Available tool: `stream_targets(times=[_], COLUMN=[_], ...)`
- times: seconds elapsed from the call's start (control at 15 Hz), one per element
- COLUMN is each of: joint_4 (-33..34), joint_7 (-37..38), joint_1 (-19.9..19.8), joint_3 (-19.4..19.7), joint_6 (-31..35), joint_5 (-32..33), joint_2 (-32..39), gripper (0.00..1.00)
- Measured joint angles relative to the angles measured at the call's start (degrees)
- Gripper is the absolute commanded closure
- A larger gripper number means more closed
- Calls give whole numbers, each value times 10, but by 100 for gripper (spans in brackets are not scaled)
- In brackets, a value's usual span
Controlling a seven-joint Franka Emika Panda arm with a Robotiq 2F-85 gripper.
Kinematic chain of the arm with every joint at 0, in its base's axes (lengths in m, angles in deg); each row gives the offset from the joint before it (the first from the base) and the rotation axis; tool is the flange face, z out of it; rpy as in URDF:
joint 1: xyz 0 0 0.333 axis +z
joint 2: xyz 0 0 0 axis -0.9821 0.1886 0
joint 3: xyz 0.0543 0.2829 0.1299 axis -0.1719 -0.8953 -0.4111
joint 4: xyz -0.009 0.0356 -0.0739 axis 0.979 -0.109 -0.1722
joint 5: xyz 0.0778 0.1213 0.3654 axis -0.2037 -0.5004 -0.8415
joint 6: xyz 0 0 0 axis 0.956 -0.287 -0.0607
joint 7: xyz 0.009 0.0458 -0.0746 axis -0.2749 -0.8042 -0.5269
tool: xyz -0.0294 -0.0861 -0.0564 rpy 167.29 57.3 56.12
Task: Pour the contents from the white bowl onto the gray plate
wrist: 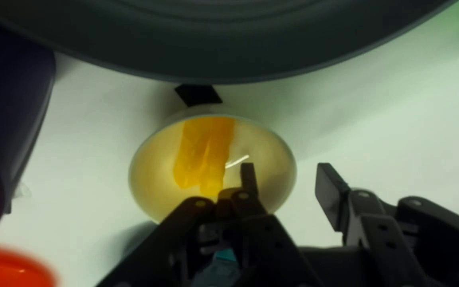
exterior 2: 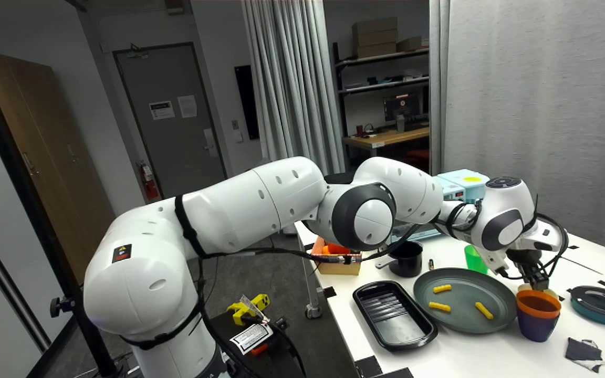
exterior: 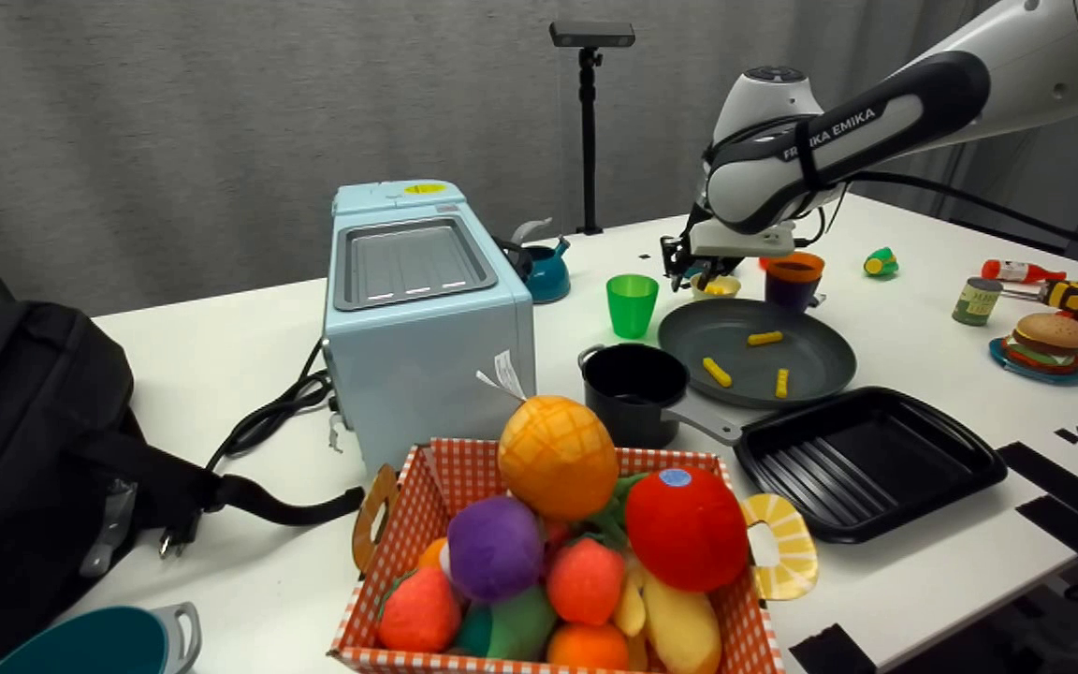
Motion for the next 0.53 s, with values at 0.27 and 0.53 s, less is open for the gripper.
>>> stream_targets(times=[0.27,0.53], joint_4=[20,37], joint_7=[3,3], joint_1=[-1,-1], joint_3=[4,9], joint_6=[0,0], joint_5=[4,4], joint_2=[12,11], gripper=[100,99])
